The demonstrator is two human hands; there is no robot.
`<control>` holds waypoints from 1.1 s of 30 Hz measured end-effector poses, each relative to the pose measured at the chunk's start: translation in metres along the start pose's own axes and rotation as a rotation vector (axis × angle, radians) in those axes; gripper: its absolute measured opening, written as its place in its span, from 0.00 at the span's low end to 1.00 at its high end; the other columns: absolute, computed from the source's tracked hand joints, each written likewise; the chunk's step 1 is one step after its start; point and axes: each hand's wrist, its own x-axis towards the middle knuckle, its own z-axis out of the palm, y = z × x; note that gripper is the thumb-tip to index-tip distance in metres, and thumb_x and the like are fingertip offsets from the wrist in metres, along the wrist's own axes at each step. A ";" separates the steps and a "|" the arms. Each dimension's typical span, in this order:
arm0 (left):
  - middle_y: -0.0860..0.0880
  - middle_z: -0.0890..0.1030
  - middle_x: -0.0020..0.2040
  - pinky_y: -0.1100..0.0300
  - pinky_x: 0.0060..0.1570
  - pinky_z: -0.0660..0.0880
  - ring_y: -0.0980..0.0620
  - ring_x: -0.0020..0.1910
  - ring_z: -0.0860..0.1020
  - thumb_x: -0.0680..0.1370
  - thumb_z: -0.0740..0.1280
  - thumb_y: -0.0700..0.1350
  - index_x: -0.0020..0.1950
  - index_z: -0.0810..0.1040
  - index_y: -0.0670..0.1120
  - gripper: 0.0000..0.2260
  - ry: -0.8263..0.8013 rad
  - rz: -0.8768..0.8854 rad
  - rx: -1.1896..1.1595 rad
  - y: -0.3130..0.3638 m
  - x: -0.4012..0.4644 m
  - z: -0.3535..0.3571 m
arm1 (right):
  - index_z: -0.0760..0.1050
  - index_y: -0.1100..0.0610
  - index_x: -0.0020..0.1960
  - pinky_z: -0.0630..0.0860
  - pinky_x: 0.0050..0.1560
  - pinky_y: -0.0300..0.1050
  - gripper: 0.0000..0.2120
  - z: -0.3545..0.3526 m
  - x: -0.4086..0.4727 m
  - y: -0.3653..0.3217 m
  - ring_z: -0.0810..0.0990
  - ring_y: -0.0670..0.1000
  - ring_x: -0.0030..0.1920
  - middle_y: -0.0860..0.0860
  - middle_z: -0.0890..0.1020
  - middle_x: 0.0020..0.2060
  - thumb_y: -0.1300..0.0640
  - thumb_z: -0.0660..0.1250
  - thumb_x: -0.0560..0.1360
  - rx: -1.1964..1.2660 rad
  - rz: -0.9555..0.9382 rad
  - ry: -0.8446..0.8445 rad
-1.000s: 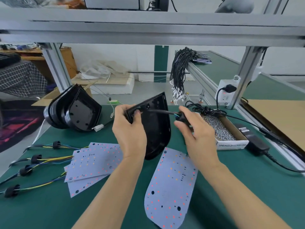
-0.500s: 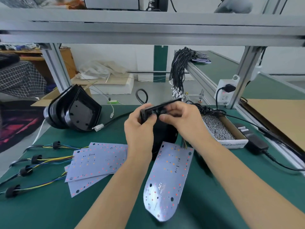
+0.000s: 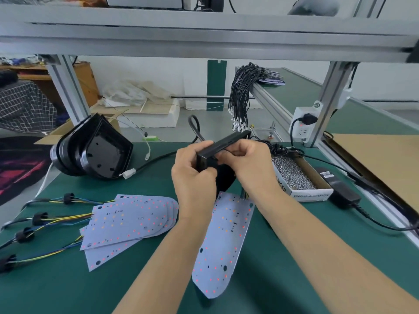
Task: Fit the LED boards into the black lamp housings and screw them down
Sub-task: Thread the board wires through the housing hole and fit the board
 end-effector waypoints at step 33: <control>0.47 0.82 0.49 0.55 0.56 0.77 0.52 0.49 0.80 0.71 0.68 0.29 0.44 0.82 0.52 0.17 0.089 0.008 0.081 0.003 0.016 -0.012 | 0.69 0.46 0.70 0.67 0.63 0.39 0.25 -0.017 -0.019 -0.006 0.74 0.47 0.60 0.51 0.76 0.60 0.65 0.62 0.77 -0.464 -0.160 -0.470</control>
